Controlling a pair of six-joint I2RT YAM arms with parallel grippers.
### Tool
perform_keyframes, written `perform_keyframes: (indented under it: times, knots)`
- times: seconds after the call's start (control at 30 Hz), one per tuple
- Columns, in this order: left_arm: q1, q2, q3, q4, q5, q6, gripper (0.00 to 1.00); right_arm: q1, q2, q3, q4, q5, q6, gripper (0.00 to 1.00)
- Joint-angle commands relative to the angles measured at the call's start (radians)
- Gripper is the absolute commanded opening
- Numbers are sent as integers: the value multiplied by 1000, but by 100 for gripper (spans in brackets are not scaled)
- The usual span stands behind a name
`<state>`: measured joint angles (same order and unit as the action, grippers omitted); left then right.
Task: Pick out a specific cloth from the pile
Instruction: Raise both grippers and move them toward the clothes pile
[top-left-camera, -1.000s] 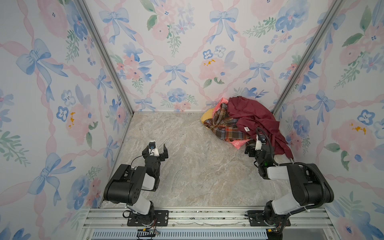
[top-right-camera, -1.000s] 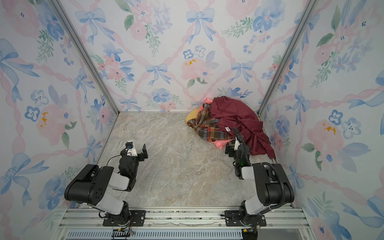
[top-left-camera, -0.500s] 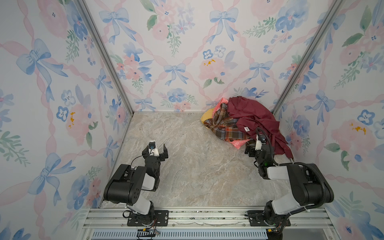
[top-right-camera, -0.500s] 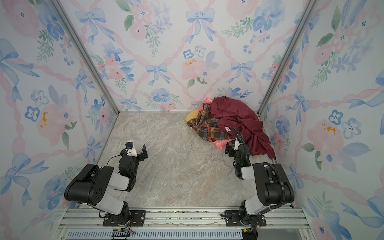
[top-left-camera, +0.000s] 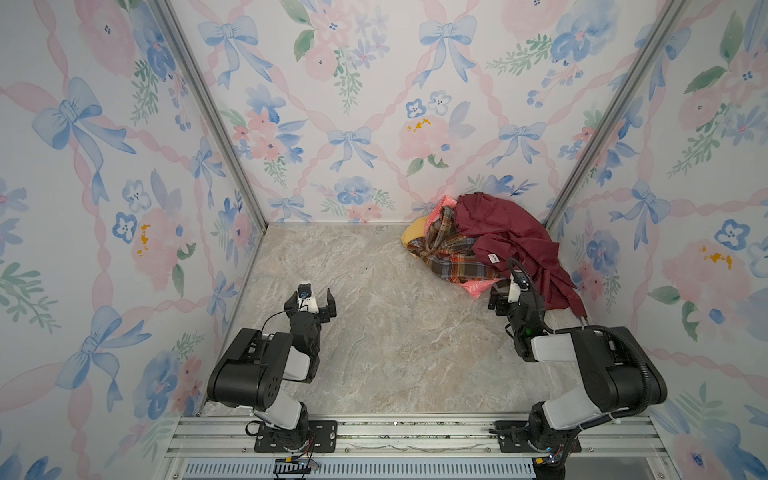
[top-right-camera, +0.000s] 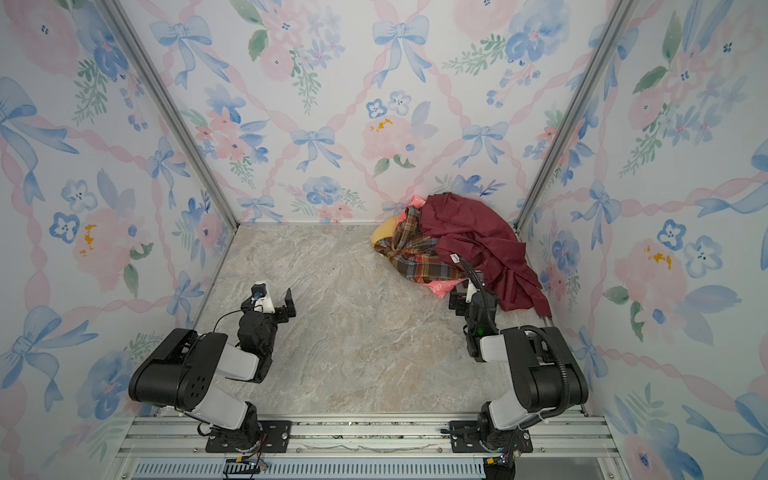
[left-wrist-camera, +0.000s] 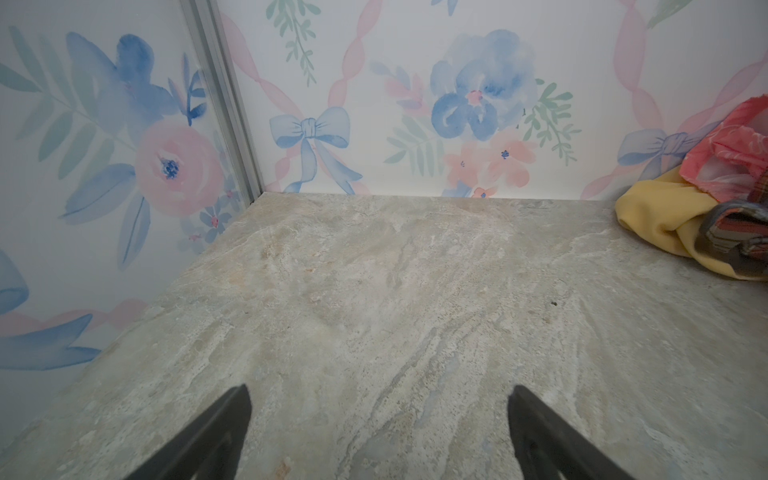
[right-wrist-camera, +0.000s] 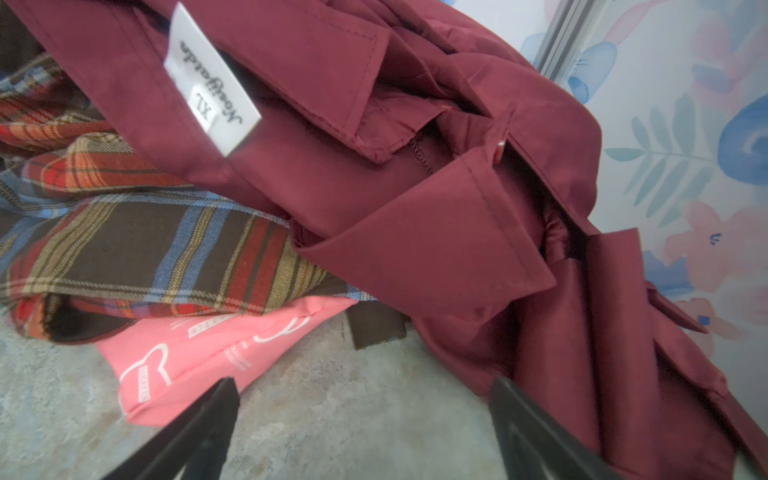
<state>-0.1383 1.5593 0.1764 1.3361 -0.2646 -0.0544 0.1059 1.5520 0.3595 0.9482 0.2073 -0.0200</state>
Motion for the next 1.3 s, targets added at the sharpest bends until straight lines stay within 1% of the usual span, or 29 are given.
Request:
perform_keyframes:
  times: [0.0, 0.37, 0.43, 0.47, 0.53, 0.57, 0.67, 0.8, 0.9, 0.97, 1.07, 1.1, 1.13, 1.17, 1.27]
  knots:
    - [-19, -27, 5, 2, -8, 29, 98, 23, -3, -42, 102, 54, -30, 97]
    - [-38, -57, -17, 12, -25, 44, 98, 96, 63, -170, 436, 159, -93, 97]
    - [-43, -71, -19, 8, -35, 47, 98, 110, 65, -178, 453, 187, -98, 97]
    - [-52, -82, -21, 3, -51, 50, 98, 110, 66, -181, 457, 191, -98, 97]
    - [-91, -114, -5, -40, -167, 52, 98, 112, 65, -183, 457, 195, -98, 97]
    - [-106, -130, 5, -72, -217, 51, 98, 115, 63, -185, 457, 196, -98, 97]
    - [-135, -157, 67, -198, -313, 40, 98, 124, 56, -192, 459, 209, -101, 97]
    - [-177, -182, 136, -313, -369, 61, 98, 126, 53, -196, 459, 216, -100, 97]
    - [-195, -211, 170, -378, -377, 38, 98, 127, 51, -197, 459, 216, -100, 97]
    - [-209, -237, 180, -393, -357, 3, 98, 127, 48, -197, 458, 218, -102, 97]
    - [-245, -254, 234, -483, -341, -9, 98, 133, 12, -209, 459, 243, -102, 97]
    - [-256, -257, 254, -516, -334, -16, 98, 165, -14, -209, 457, 312, -125, 97]
    - [-264, -261, 266, -538, -330, -28, 98, 193, -36, -212, 456, 358, -147, 97]
    - [-270, -266, 274, -551, -321, -37, 98, 216, -52, -217, 453, 377, -165, 97]
    - [-285, -279, 305, -603, -280, -83, 98, 314, -96, -204, 446, 500, -262, 97]
